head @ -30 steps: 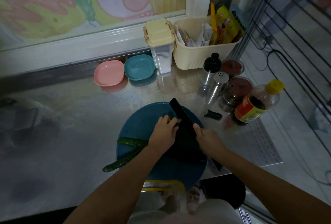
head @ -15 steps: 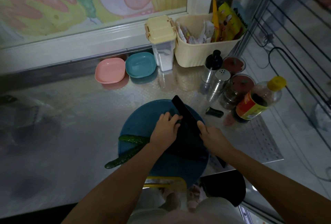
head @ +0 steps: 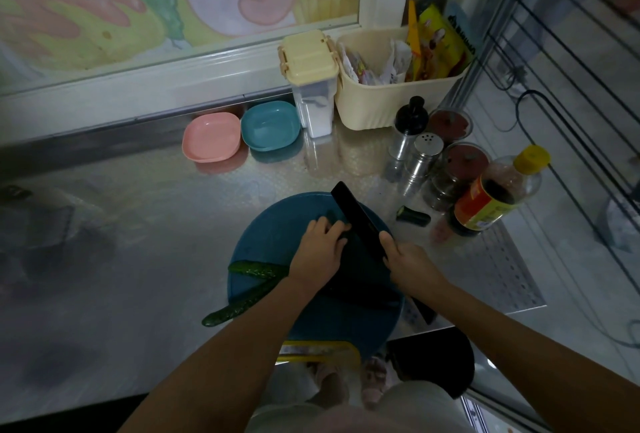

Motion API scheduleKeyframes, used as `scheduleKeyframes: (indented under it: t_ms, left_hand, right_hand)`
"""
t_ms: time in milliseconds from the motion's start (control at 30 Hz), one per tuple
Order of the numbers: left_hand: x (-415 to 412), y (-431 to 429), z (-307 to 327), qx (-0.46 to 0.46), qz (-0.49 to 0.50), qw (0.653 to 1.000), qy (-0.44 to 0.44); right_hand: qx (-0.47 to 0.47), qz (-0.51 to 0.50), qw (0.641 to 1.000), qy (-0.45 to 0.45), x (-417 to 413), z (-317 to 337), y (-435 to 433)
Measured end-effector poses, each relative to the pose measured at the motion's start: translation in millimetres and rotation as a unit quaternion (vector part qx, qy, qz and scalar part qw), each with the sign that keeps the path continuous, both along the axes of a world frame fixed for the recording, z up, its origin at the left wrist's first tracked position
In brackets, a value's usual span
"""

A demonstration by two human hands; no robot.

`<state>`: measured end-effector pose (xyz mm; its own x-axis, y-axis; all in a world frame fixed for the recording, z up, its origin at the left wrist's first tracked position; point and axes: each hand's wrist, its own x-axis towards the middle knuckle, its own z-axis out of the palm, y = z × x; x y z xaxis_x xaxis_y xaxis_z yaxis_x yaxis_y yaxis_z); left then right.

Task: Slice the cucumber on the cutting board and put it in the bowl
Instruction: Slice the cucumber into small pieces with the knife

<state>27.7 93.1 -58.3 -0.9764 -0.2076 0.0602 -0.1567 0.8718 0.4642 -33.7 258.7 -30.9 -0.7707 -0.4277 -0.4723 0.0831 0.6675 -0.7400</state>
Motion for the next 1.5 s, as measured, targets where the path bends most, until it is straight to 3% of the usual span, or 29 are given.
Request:
scheduleKeyframes:
  t_ms: [133,567,1000,1500]
  left_hand:
    - [0,0,-1,-0.004,-0.001,1.0,-0.004]
    - [-1,-3,-2,0.011,-0.005,1.0,-0.009]
    - [-1,-1,-2,0.004,0.002,1.0,0.006]
    - [-1,0,-2,0.005,-0.004,1.0,0.013]
  right_hand:
    - [-0.01,-0.016,0.999,-0.027,0,-3,-3]
    - [0.016,0.03,0.999,0.006,1,0,-4]
    - [-0.044,-0.039,0.998,-0.03,4,-2,-1]
    - [-0.009,-0.013,1.0,0.004,8,-3,-5]
